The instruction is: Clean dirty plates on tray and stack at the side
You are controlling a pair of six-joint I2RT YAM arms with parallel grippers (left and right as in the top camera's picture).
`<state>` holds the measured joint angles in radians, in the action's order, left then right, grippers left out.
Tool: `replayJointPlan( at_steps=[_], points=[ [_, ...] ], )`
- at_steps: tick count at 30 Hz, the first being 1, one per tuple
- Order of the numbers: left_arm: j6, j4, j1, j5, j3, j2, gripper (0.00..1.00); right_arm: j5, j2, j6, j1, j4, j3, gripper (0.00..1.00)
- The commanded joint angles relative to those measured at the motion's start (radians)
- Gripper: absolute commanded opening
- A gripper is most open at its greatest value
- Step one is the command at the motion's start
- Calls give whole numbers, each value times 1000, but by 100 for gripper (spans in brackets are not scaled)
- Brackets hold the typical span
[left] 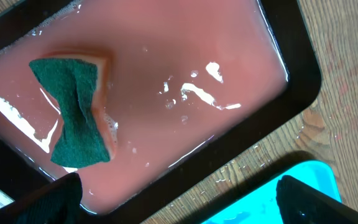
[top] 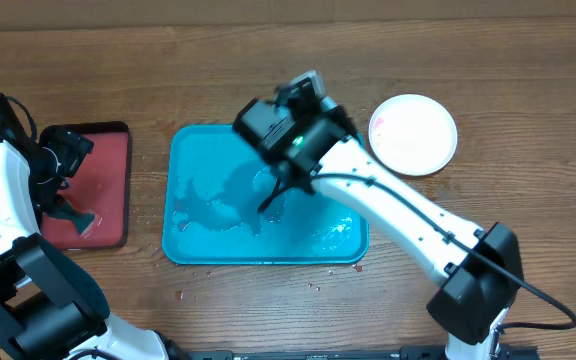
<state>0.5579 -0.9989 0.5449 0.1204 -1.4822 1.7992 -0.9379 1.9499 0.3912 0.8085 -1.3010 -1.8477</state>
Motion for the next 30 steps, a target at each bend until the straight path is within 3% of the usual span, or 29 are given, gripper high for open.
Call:
replayJointPlan(
  at_steps=[1, 11, 15, 21, 26, 30],
  points=[
    [-8, 2, 5, 11, -18, -16, 100, 79, -8, 155, -84, 69, -16, 4],
    [-8, 2, 5, 11, -18, -16, 100, 835, -8, 155, -588, 102, -16, 4],
    [-8, 2, 5, 11, -18, -16, 100, 904, -8, 156, -772, 76, 18, 4],
    [-8, 2, 5, 11, -18, -16, 100, 918, -8, 130, -897, 164, 183, 4],
    [-8, 2, 5, 11, -18, -16, 100, 930, -8, 125, -892, 249, 289, 18],
    [-8, 2, 5, 11, -18, -16, 100, 942, -16, 125, -869, 236, 294, 40]
  ],
)
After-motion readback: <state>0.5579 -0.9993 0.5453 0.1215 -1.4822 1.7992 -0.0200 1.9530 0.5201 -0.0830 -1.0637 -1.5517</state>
